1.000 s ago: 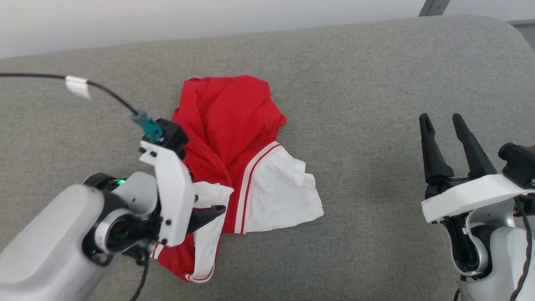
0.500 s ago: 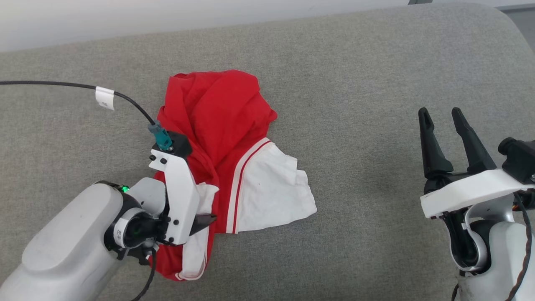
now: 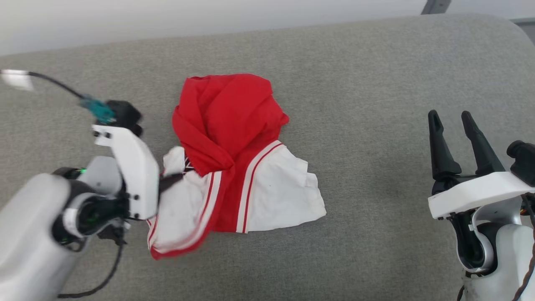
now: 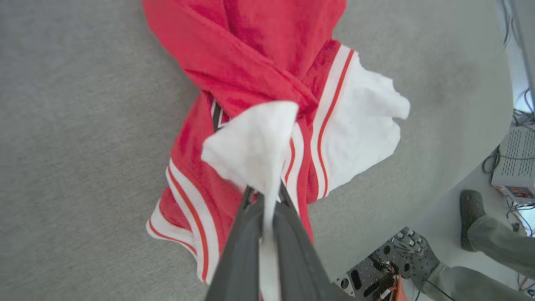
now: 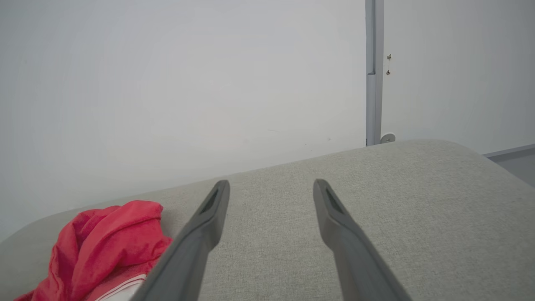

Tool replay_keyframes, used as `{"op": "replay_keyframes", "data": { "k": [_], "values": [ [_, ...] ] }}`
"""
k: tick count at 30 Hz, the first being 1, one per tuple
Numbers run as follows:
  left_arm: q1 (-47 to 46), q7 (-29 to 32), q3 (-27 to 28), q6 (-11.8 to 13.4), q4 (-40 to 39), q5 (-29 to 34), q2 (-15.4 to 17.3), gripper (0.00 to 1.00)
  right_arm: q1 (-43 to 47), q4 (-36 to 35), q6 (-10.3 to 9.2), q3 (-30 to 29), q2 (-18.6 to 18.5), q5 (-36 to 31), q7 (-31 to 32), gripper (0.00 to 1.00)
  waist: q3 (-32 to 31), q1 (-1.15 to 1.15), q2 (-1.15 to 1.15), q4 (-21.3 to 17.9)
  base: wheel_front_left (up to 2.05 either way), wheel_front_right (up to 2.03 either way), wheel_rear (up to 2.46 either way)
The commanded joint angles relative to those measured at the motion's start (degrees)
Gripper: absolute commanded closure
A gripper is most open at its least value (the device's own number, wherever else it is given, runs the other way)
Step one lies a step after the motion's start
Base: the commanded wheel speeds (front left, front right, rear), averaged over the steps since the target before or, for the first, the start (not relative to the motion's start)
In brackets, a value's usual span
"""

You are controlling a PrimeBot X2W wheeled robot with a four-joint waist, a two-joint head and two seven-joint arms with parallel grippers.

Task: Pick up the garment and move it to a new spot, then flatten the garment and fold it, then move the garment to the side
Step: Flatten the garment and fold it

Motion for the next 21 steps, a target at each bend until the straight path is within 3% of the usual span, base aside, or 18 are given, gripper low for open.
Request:
{"op": "replay_keyframes", "data": {
  "k": [1, 9, 17, 21],
  "values": [
    [1.6, -1.5, 2.0, 1.0, -1.8, -1.0, 1.1, 1.0, 0.6, -0.4, 0.01, -0.2, 0.0, -0.2, 0.2, 0.0, -0.3, 0.0, 0.0, 0.6, 0.0, 0.0, 0.0],
    [8.5, -10.8, 14.2, 4.3, -7.2, -5.7, 5.2, 1.0, 0.9, -0.8, 0.01, -0.5, 0.0, -0.4, 0.7, 0.0, -0.5, 0.0, 0.0, 2.2, 0.0, 0.0, 0.0],
    [15.2, -22.1, 23.4, 1.4, 0.5, -5.9, 8.1, 1.0, 0.7, -1.0, 0.01, -0.6, 0.0, -0.6, 1.4, 0.0, -0.3, 0.0, 0.0, 2.9, 0.0, 0.0, 0.0],
    [15.8, -27.0, 24.6, 0.5, 7.2, -4.2, 7.2, 1.0, 0.3, -0.8, 0.01, -0.6, 0.0, -0.7, 2.0, 0.0, -0.3, 0.0, 0.0, 3.0, 0.0, 0.0, 0.0]
  ]
}}
